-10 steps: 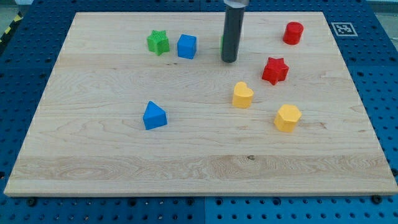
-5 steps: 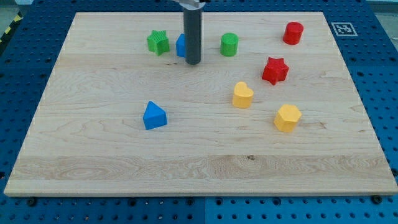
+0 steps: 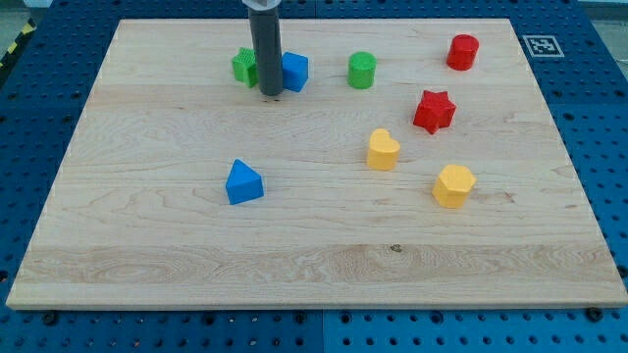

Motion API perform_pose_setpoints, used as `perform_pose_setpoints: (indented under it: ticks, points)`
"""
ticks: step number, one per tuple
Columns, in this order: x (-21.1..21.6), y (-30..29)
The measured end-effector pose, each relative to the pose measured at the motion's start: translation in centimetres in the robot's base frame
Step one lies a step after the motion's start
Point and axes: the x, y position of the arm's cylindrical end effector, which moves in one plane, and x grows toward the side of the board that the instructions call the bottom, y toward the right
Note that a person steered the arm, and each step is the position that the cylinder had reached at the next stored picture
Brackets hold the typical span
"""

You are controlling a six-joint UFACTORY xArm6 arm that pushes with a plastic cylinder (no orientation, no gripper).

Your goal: Slide the blue cube slightly to the top

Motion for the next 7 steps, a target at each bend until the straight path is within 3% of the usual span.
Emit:
perform_pose_setpoints:
  ticks: [6, 7]
  points:
    - [-0.6, 3.5]
    - [0.9, 0.8]
